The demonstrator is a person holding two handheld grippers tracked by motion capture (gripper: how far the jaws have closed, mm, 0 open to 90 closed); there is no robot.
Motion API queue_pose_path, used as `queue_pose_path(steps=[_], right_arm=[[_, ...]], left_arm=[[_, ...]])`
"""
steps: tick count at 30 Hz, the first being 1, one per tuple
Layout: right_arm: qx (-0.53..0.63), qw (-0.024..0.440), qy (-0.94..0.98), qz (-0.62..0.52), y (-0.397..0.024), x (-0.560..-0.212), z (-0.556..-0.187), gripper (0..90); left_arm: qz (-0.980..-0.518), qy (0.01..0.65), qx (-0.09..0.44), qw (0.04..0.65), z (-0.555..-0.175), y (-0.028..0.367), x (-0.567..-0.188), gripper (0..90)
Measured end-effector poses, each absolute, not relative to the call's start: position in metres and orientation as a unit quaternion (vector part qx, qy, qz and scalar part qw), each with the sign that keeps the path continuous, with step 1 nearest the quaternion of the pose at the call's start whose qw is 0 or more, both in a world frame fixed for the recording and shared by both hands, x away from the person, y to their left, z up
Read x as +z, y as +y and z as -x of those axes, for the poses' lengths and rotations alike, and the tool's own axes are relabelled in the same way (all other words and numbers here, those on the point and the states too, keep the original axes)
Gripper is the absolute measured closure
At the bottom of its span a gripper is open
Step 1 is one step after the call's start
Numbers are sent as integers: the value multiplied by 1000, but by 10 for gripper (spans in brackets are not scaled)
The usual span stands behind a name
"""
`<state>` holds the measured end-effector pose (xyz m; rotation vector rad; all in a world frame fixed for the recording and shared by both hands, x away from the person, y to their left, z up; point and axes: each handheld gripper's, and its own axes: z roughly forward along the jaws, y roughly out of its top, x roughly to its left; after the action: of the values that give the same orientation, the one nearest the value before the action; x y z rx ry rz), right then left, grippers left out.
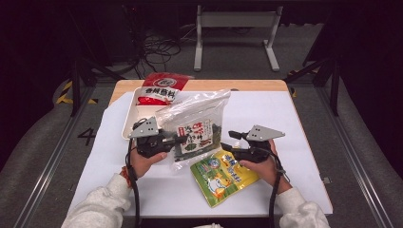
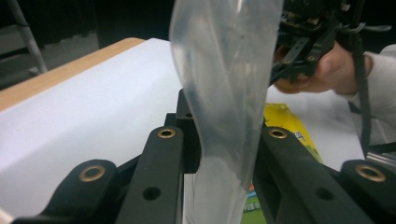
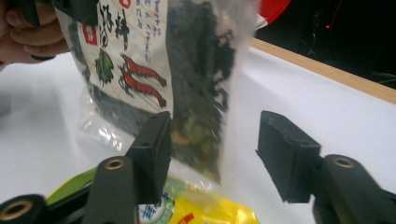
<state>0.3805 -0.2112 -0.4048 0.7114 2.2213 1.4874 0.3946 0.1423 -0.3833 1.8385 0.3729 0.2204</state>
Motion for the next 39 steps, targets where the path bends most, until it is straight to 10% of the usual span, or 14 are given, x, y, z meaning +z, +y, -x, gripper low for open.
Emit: queue_pose_path(steps=[39], right_arm=[[479,186,804,-300,-254,-416,-321,326]], left_arm=[[-734,189,226,612,-408,214,-332,782]])
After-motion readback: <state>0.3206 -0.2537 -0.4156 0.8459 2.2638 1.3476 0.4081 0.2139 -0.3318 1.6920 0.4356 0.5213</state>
